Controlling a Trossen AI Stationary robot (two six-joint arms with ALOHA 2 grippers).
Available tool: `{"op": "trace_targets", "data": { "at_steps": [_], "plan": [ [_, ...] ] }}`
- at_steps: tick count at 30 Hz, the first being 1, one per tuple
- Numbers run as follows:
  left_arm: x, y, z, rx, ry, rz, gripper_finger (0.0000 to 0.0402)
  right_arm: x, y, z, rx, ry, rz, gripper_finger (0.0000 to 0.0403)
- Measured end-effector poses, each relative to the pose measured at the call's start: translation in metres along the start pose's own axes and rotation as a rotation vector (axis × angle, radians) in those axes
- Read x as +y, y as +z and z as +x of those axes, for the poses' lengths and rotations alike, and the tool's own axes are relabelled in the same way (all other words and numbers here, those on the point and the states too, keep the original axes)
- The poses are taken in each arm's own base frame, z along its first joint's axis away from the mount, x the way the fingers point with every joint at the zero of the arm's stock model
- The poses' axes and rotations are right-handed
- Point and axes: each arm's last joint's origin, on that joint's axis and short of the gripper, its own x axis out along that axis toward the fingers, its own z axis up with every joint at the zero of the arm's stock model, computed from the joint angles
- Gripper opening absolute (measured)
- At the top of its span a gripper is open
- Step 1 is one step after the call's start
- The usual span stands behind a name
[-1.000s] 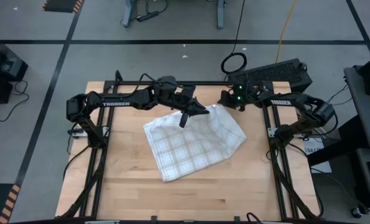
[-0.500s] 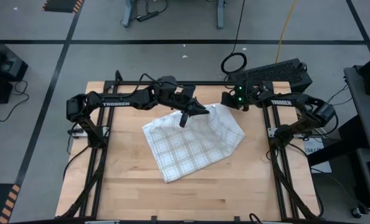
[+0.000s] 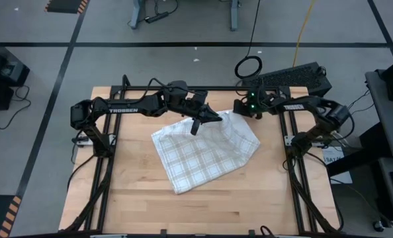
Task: Roll towel
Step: Roll the towel
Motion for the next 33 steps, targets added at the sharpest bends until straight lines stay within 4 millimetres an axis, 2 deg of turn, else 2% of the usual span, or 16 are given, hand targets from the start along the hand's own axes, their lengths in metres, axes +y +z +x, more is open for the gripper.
{"op": "trace_targets", "data": {
  "at_steps": [5, 17, 19, 24, 30, 33],
  "plan": [
    [0.0, 0.0, 0.0, 0.0, 0.001, -0.001, 0.0008, 0.0, -0.002, 0.003, 0.052, 0.036, -0.021, 0.0145],
    [0.0, 0.0, 0.0, 0.0, 0.001, -0.026, 0.0008, 0.018, 0.011, 0.0, -0.082, 0.207, -0.158, 0.0012],
    [0.0, 0.0, 0.0, 0.0, 0.001, -0.026, 0.0008, 0.017, 0.01, 0.001, -0.074, 0.195, -0.177, 0.0004],
    [0.0, 0.001, 0.0, -0.006, -0.001, -0.023, 0.0008, 0.024, 0.005, -0.001, -0.074, 0.231, -0.428, 0.0002],
    [0.0, 0.001, 0.0, -0.005, -0.011, -0.022, 0.0008, 0.047, -0.005, -0.021, -0.137, 0.332, -0.783, 0.0001],
    [-0.001, 0.0, 0.0, -0.003, -0.02, -0.022, 0.0008, 0.05, -0.009, -0.027, -0.171, 0.268, -0.855, 0.0001]
  ]
}}
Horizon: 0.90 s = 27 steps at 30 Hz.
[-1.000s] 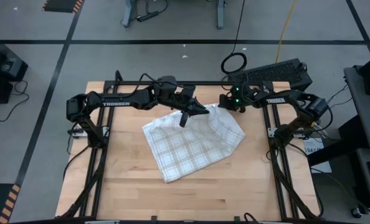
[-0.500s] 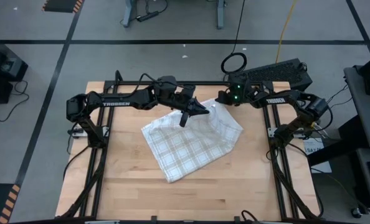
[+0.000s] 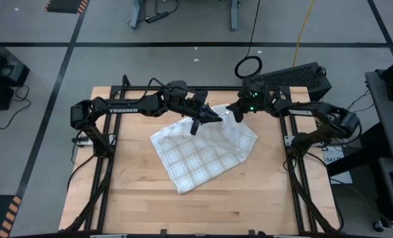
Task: Roll towel
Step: Roll the towel
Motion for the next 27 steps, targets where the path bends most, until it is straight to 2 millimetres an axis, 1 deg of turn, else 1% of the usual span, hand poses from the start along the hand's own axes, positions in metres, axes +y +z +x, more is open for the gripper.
{"op": "trace_targets", "data": {
  "at_steps": [2, 4, 7, 11, 13, 15, 17, 21, 22, 24, 27],
  "plan": [
    [0.0, 0.0, 0.0, 0.001, -0.004, 0.0, 0.0008, -0.001, -0.005, -0.002, 0.047, -0.053, 0.02, 0.0001],
    [0.0, 0.0, 0.0, 0.001, -0.007, 0.0, 0.0008, -0.003, -0.011, -0.003, 0.106, -0.071, 0.05, 0.0001],
    [0.0, 0.0, 0.0, 0.003, -0.013, -0.001, 0.0008, -0.001, -0.017, -0.003, 0.172, -0.02, 0.087, 0.0001],
    [-0.001, 0.0, 0.0, 0.007, -0.034, -0.019, 0.0008, 0.001, -0.018, -0.003, 0.184, 0.007, 0.253, 0.0005],
    [-0.001, 0.0, 0.0, 0.007, -0.034, -0.026, 0.0008, 0.001, -0.017, -0.003, 0.173, -0.026, 0.336, 0.0011],
    [-0.001, 0.0, 0.0, 0.007, -0.034, -0.026, 0.0008, -0.001, -0.016, -0.003, 0.148, -0.074, 0.374, 0.0017],
    [-0.001, 0.0, 0.0, 0.007, -0.034, -0.026, 0.0008, -0.001, -0.013, -0.002, 0.107, -0.09, 0.349, 0.0021],
    [-0.001, 0.0, 0.0, 0.007, -0.034, -0.025, 0.0008, 0.003, 0.001, -0.001, -0.013, -0.039, 0.112, 0.0015],
    [-0.001, 0.0, 0.0, 0.007, -0.034, -0.025, 0.0008, 0.004, 0.002, -0.001, -0.025, -0.037, 0.081, 0.0011],
    [-0.001, 0.0, 0.0, 0.007, -0.034, -0.025, 0.0008, 0.003, 0.001, -0.001, -0.019, -0.062, 0.08, 0.0004],
    [-0.001, 0.0, 0.0, 0.008, -0.034, -0.026, 0.0008, -0.003, -0.008, -0.002, 0.052, -0.146, 0.18, 0.0003]
  ]
}}
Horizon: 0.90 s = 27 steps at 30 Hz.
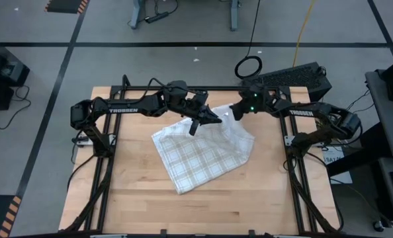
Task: Roll towel
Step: Roll the towel
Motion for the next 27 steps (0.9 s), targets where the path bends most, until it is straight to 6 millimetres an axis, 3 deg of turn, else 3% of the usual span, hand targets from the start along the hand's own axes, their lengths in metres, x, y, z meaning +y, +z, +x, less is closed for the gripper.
{"op": "trace_targets", "data": {
  "at_steps": [10, 13, 19, 23, 27],
  "plan": [
    [0.0, -0.001, 0.0, 0.01, 0.001, -0.007, 0.0008, -0.011, -0.026, -0.005, 0.256, -0.116, 0.176, 0.0032],
    [0.0, -0.003, 0.0, 0.024, 0.004, -0.017, 0.0008, -0.02, -0.031, -0.009, 0.299, -0.23, 0.368, 0.0048],
    [-0.001, -0.003, 0.001, 0.029, 0.0, -0.031, 0.0008, -0.027, -0.018, -0.018, 0.215, -0.193, 0.493, 0.0116],
    [-0.002, -0.004, 0.002, 0.029, -0.002, -0.044, 0.0008, -0.032, -0.012, -0.024, 0.25, -0.067, 0.606, 0.0163],
    [-0.004, -0.004, 0.003, 0.029, -0.006, -0.042, 0.0008, -0.038, -0.008, -0.027, 0.236, -0.023, 0.62, 0.0193]
  ]
}}
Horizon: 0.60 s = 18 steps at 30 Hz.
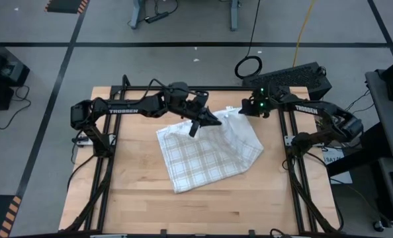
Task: Roll towel
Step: Roll the towel
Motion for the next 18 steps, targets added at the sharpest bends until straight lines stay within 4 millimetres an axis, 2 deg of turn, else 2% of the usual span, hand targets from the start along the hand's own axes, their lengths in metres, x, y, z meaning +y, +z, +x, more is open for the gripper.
{"op": "trace_targets", "data": {
  "at_steps": [5, 11, 15, 18],
  "plan": [
    [-0.001, -0.001, 0.001, -0.001, 0.016, -0.001, 0.0008, 0.009, 0.017, -0.01, -0.131, -0.026, -0.067, 0.0199],
    [0.0, 0.0, 0.001, -0.012, 0.069, 0.0, 0.0008, 0.01, 0.029, -0.012, -0.236, -0.101, -0.128, 0.0177],
    [0.003, 0.0, 0.001, -0.028, 0.151, 0.031, 0.0008, 0.014, 0.03, -0.01, -0.164, 0.04, -0.181, 0.0154],
    [0.01, -0.002, 0.001, -0.024, 0.226, 0.071, 0.0008, 0.029, 0.031, -0.02, -0.146, 0.25, -0.277, 0.0142]
  ]
}}
